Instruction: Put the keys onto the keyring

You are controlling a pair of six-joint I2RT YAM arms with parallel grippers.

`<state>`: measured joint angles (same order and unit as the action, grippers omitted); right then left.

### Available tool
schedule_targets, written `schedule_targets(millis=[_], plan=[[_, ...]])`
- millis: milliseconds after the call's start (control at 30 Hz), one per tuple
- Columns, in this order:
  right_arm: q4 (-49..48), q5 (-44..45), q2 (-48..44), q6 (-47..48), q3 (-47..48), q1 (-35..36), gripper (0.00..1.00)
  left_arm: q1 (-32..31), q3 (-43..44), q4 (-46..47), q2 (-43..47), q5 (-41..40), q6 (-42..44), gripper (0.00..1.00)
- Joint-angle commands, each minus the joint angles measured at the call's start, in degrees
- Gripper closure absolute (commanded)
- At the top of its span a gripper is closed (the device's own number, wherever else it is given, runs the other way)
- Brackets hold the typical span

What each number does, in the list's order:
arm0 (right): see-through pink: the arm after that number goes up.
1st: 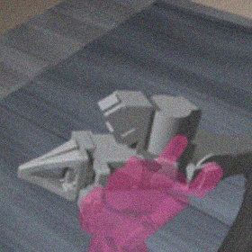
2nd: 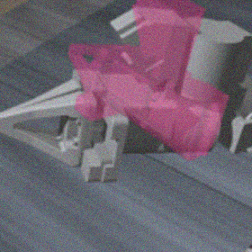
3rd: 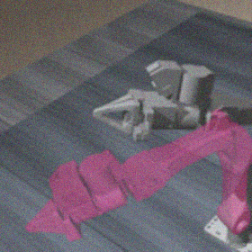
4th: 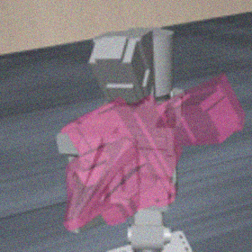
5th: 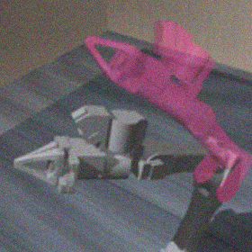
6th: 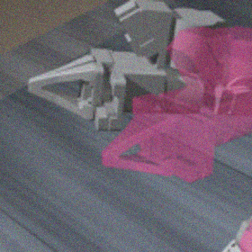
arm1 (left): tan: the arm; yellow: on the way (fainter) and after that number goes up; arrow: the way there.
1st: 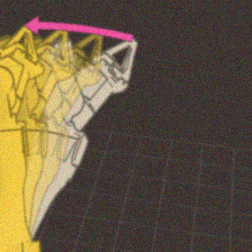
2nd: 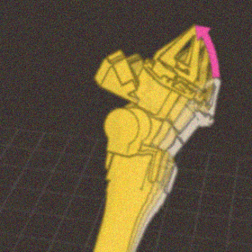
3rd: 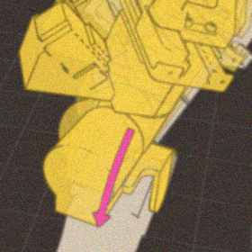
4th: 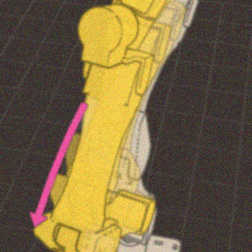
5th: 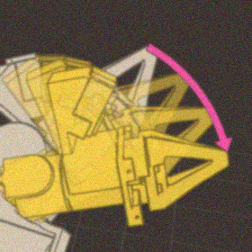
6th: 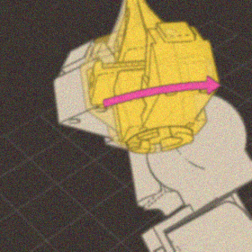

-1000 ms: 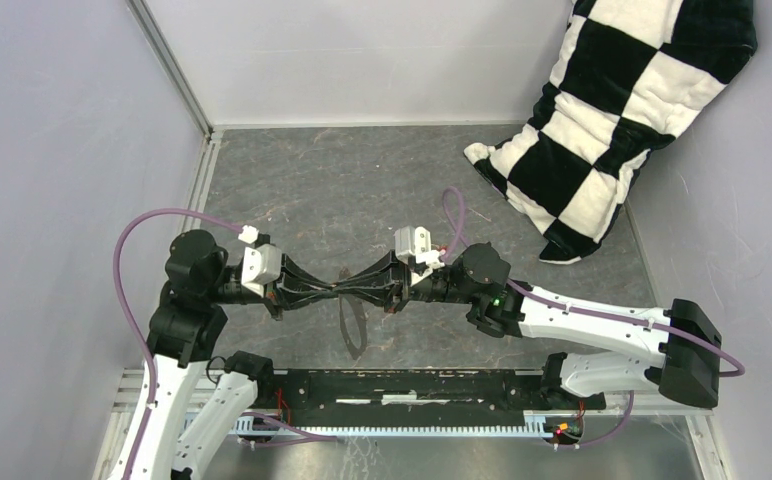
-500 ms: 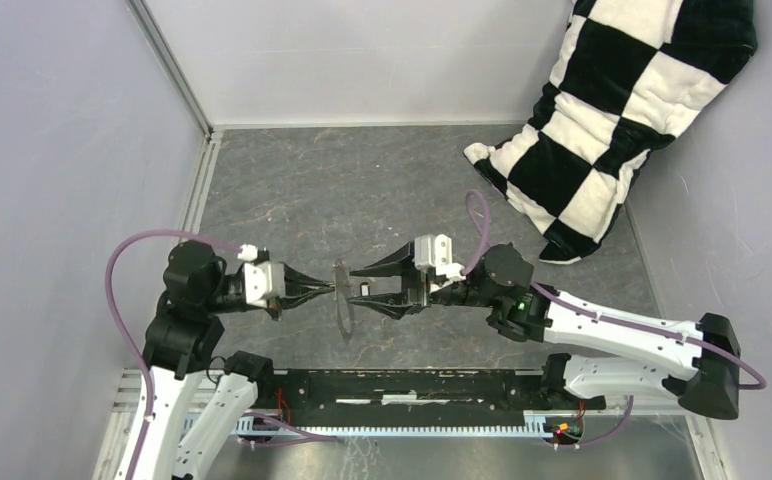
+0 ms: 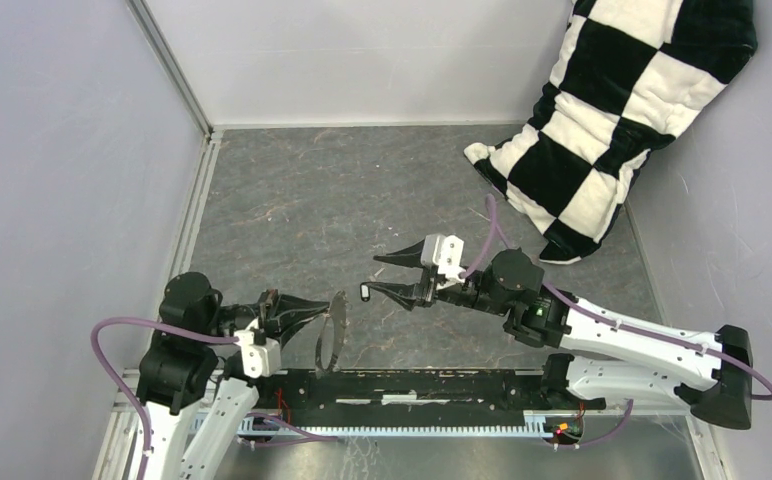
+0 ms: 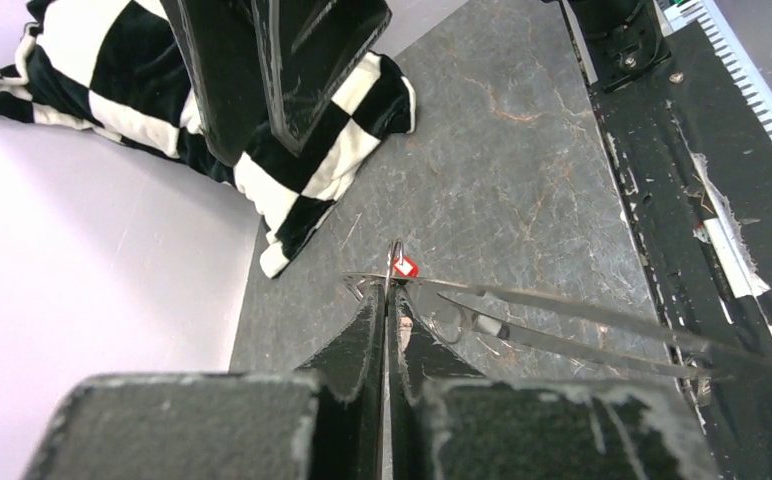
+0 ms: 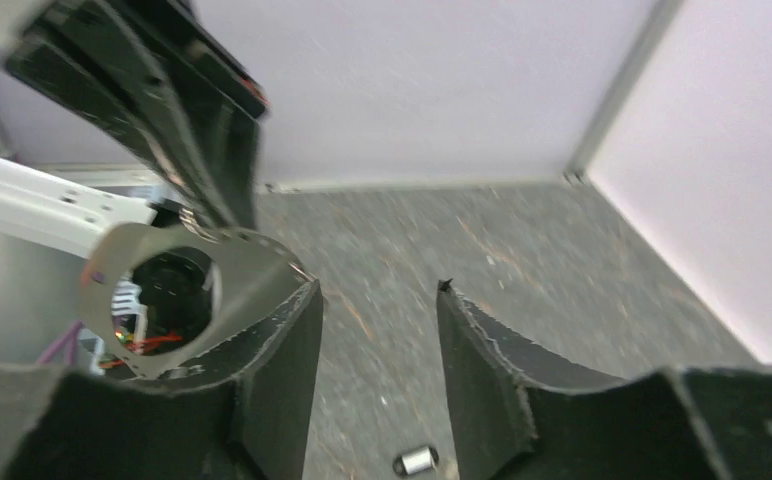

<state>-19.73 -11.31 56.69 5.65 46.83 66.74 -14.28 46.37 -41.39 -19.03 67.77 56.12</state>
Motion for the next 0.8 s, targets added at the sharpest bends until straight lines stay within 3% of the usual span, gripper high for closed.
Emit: schedule_targets(millis=[0,133,300,433,533,767], plan=[[5.17,12.73,-1.78,-1.82,-0.76,-0.59,0.46,-0.04,1.53,-1.43,-1.89,1.93,3.79,0.98],[14.30,22.68,-1.00,-12.19,0.22,-5.98,0.25,-0.04,3.43,-1.64,-7.62,1.42,-7.72,0.98],[18.46,22.34,0.84,-20.33,-5.26,-14.04,0.22,-0.04,3.67,-1.26,-12.29,0.22,-15.14,0.98],[21.55,21.57,5.16,-19.38,-5.29,-19.08,0.19,-0.09,1.40,6.07,-12.63,-3.42,-24.84,0.98],[21.07,17.80,9.83,-20.12,-4.72,-23.21,0.17,-0.04,1.08,7.46,-13.61,-4.56,-25.98,0.98],[20.75,15.43,21.27,-19.87,-3.36,-28.23,0.22,-0.04,0.86,8.93,-15.46,-6.46,-27.93,0.98]])
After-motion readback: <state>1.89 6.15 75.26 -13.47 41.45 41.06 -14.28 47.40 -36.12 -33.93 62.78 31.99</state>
